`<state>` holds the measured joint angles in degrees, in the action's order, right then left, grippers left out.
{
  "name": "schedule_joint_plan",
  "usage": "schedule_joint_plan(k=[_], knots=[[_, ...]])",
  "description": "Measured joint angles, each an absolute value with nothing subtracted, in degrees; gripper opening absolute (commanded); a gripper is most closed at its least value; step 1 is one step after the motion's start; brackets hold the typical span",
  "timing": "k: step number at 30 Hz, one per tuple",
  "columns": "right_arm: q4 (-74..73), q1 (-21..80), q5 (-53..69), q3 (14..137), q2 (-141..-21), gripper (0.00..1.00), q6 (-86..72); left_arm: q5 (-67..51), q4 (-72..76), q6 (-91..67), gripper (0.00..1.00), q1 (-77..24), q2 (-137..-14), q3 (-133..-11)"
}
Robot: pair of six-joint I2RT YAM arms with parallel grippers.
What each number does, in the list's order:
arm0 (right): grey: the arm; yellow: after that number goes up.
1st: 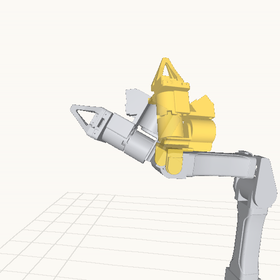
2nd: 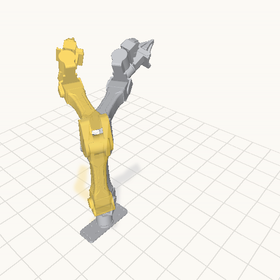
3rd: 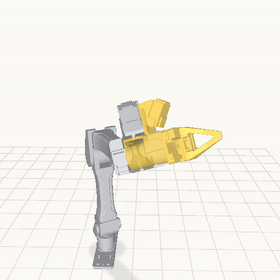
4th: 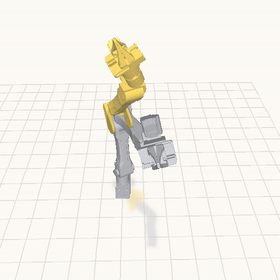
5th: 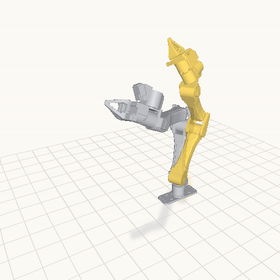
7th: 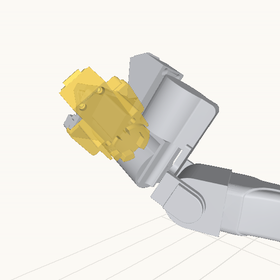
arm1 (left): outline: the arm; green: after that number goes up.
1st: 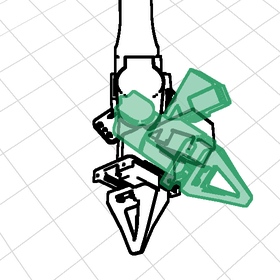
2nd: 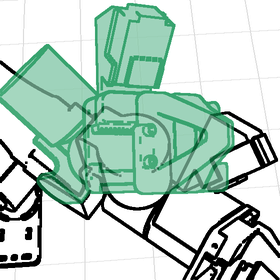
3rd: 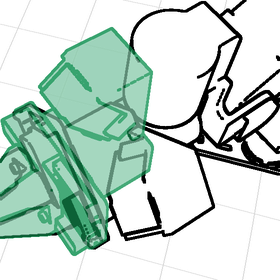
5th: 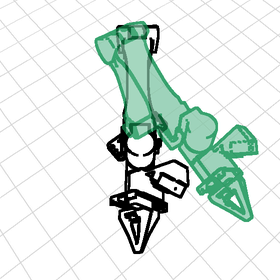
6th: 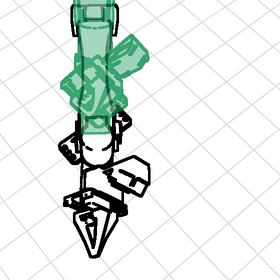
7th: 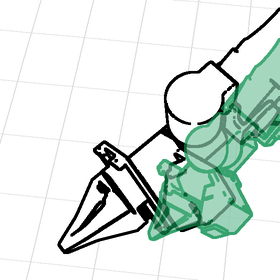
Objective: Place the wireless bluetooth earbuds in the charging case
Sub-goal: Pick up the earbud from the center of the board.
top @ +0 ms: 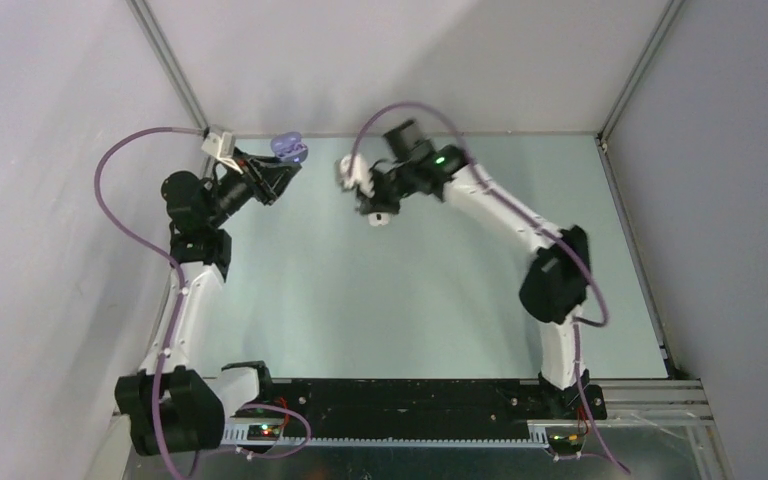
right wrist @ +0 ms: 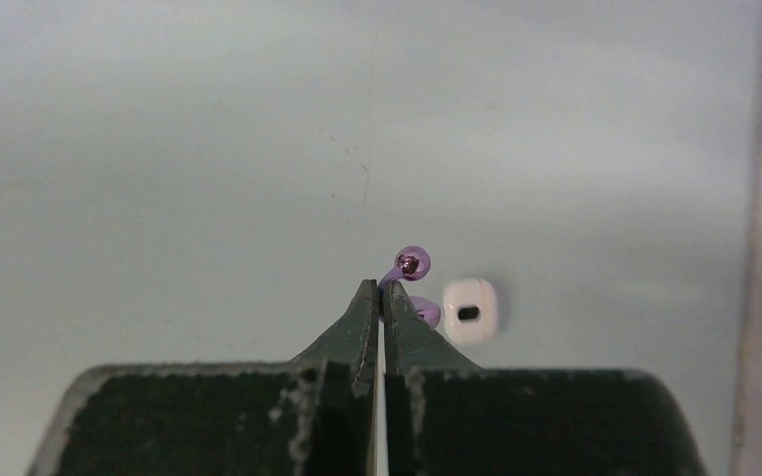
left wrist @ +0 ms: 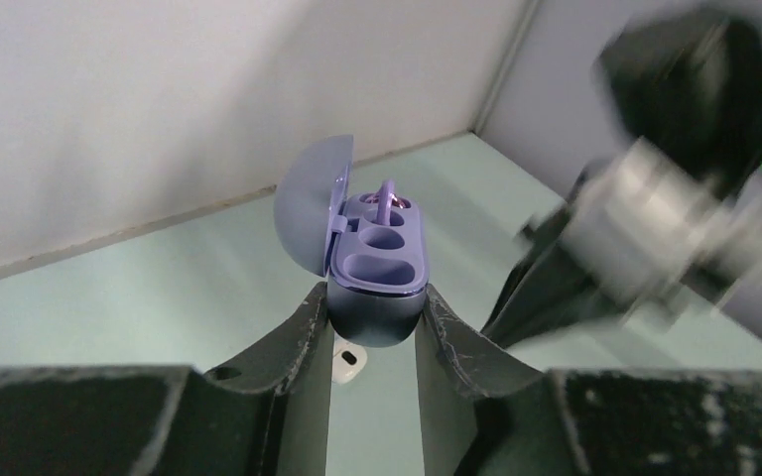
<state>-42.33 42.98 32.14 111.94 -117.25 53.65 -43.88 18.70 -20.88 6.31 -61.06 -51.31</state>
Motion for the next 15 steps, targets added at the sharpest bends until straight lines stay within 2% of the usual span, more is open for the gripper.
schedule_joint_plan(k=[7, 15], knots=[[-53.87, 33.06, 46.30, 118.26, -104.84, 0.00, 42.22, -55.86, 21.63, -14.28, 0.00, 2.66, -69.95, -54.54], [-57.91, 29.78, 57.17, 119.26, -103.92, 0.00, 28.45, -63.26, 19.18, -5.89, 0.00, -4.82, -74.67, -60.53]])
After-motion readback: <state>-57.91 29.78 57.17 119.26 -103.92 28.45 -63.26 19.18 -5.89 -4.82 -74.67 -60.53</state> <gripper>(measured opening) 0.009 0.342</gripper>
